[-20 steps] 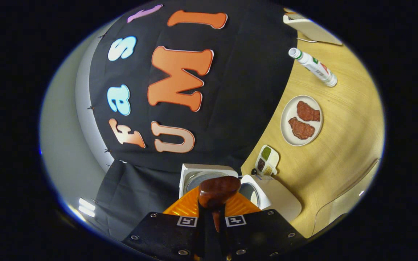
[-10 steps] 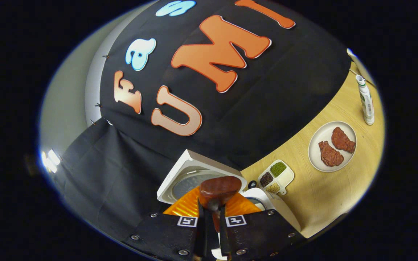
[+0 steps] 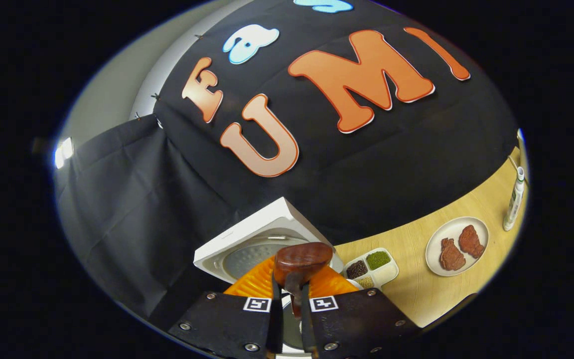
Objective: Close the left gripper, press the button to open the rice cooker; take a wooden spoon from the chopstick holder with the right hand, scoop a spoonful of rice and pour it into the rice cooker, then put the wooden spoon back into the chopstick holder.
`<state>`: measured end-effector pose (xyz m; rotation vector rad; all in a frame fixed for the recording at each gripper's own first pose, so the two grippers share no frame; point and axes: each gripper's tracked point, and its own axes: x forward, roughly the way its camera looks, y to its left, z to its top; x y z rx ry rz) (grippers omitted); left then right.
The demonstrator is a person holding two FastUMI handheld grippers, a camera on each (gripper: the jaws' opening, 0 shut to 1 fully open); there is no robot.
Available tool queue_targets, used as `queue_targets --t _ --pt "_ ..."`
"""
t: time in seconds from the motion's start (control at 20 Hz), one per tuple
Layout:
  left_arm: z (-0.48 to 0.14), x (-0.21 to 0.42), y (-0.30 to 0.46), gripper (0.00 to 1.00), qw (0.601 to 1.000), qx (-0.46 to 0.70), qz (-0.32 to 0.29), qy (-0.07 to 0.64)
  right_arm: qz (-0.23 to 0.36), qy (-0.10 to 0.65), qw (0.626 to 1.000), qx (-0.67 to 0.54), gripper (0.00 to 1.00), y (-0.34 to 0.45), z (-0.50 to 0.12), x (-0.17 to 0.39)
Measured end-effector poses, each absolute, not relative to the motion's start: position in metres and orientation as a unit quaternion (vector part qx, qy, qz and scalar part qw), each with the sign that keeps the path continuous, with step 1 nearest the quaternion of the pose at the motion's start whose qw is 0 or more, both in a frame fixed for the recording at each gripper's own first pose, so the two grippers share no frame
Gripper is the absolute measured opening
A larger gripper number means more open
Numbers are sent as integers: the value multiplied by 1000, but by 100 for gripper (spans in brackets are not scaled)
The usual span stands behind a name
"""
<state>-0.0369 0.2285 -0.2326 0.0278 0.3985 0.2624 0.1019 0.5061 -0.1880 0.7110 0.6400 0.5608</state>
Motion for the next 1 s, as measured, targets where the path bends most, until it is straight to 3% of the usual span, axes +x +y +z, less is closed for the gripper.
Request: queue_targets --t 1.0 --pt "-241 -31 225 100 972 12 111 206 353 171 911 132 13 537 -137 87"
